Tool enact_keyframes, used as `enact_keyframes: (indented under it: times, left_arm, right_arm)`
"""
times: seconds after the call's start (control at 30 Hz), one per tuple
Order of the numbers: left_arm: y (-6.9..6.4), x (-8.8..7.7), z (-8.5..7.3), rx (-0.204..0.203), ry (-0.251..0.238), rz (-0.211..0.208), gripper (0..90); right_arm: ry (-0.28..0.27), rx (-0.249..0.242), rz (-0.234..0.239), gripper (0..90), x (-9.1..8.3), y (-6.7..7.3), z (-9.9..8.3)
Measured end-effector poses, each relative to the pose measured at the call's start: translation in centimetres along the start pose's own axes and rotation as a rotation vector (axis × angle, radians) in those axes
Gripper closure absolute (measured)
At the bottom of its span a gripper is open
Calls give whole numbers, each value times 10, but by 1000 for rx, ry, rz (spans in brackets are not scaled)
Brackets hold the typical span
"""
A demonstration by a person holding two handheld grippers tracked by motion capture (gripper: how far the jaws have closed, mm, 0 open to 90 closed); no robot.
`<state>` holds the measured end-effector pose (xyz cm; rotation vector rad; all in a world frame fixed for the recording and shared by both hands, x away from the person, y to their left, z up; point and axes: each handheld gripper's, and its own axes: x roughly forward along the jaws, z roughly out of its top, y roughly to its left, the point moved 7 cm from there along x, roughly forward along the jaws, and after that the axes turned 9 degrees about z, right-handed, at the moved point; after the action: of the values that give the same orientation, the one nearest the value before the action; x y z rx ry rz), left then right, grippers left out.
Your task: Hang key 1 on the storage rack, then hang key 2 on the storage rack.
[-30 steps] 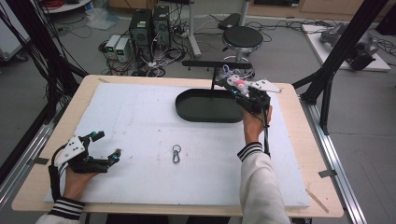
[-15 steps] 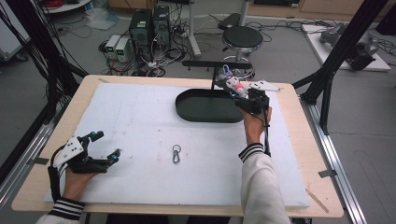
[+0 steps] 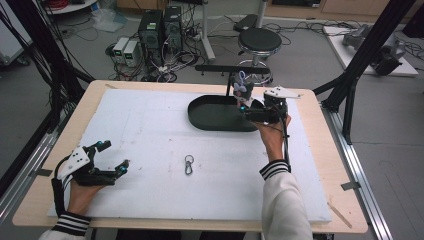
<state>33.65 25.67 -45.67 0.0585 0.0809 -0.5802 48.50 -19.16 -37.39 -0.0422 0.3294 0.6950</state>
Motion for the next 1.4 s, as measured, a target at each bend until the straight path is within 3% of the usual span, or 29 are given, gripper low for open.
enact_keyframes:
  times: [0.07, 0.37, 0.6, 0.9, 1.07, 1.23, 1.4]
  left_arm:
    - [0, 0, 0, 2, -2, -1, 17]
    - [0, 0, 0, 0, -4, 1, 17]
    - [0, 0, 0, -2, -5, 1, 17]
    - [0, -1, 0, 0, -5, -1, 17]
    - [0, -1, 0, 3, -6, -1, 17]
    - [0, -1, 0, 0, -6, -2, 17]
    - [0, -1, 0, -4, -5, 1, 17]
  right_arm:
    - [-7, -20, 30, 6, -3, 10, 4]
    - [-31, -52, 87, 6, -11, 31, 7]
    - [-42, -69, 166, 6, -24, 52, -3]
    - [-54, -113, 219, 6, -36, 78, -16]
    - [-19, -104, 236, 6, -37, 83, -25]
    - [-43, -124, 246, 7, -36, 89, -21]
    - [-46, -109, 261, 7, -36, 91, -21]
